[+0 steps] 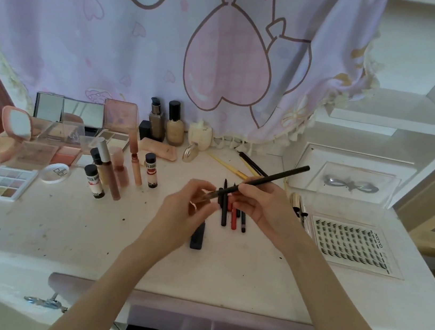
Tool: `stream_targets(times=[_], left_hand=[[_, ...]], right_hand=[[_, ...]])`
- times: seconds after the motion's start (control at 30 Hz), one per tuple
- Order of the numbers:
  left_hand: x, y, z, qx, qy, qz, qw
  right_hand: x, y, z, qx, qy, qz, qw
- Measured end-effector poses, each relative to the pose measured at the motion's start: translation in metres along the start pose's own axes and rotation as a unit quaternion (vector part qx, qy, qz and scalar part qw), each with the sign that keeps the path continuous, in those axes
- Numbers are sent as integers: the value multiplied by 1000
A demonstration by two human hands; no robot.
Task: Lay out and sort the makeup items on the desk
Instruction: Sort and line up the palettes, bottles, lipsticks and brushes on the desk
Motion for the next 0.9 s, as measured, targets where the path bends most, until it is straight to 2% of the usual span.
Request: stream_targets(times=[0.1, 0.17, 0.2, 0.23, 0.27, 0.3, 0.33, 0.37, 0.4, 0.43, 0.5, 0.57, 0.6, 0.77, 0.83, 0.9], left_hand=[[-2, -1, -8, -51, -8, -2, 999], [-1, 1, -16, -63, 8, -5, 998], [-1, 2, -20, -68, 22, -6, 997], [-2, 4, -24, -69, 38, -5, 997], [-4, 5, -26, -65, 54, -5, 996], [-7, 5, -27, -59, 67, -2, 996], [-11, 6, -28, -51, 72, 4, 996], [-17, 6, -27, -44, 73, 13, 996], [-22, 6, -26, -37, 75, 24, 996], [-27, 6, -25, -31, 80, 35, 996], [-34, 7, -22, -18, 119, 64, 991], [-35, 9, -17, 6, 171, 91, 981], [-34, 10, -14, 22, 192, 92, 977], [-25, 10, 0, 84, 228, 34, 970], [-14, 12, -10, 67, 207, -26, 976], [-8, 16, -23, 29, 184, -73, 980]], right_hand=[[-1, -6, 1, 11, -73, 8, 997], [1, -11, -3, 12, -193, -4, 981], [7, -12, -5, 9, -265, -44, 963], [17, -15, -5, -2, -350, -117, 929], [29, -20, -2, -14, -445, -210, 870], [40, -25, 5, -16, -532, -298, 792], [45, -30, 13, -3, -597, -358, 718], [43, -31, 20, 26, -636, -377, 673], [38, -28, 24, 64, -654, -355, 665], [33, -24, 25, 100, -658, -311, 679], [24, -23, 25, 160, -608, -251, 736], [23, -25, 24, 161, -576, -268, 755], [26, -27, 24, 149, -583, -291, 744], [40, -39, 18, 99, -681, -391, 612], [50, -39, 4, 97, -684, -402, 601], [59, -31, -19, 74, -698, -347, 623]])
Point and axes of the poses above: each hand's wrist, its own y-axis towards the middle knuckle, its own z-axis out of the palm, x = y × z, the point moved 7 cm from there along y, towards the middle knuckle, and after that the axes turned 8 degrees about -z, right-handed, at the moved point
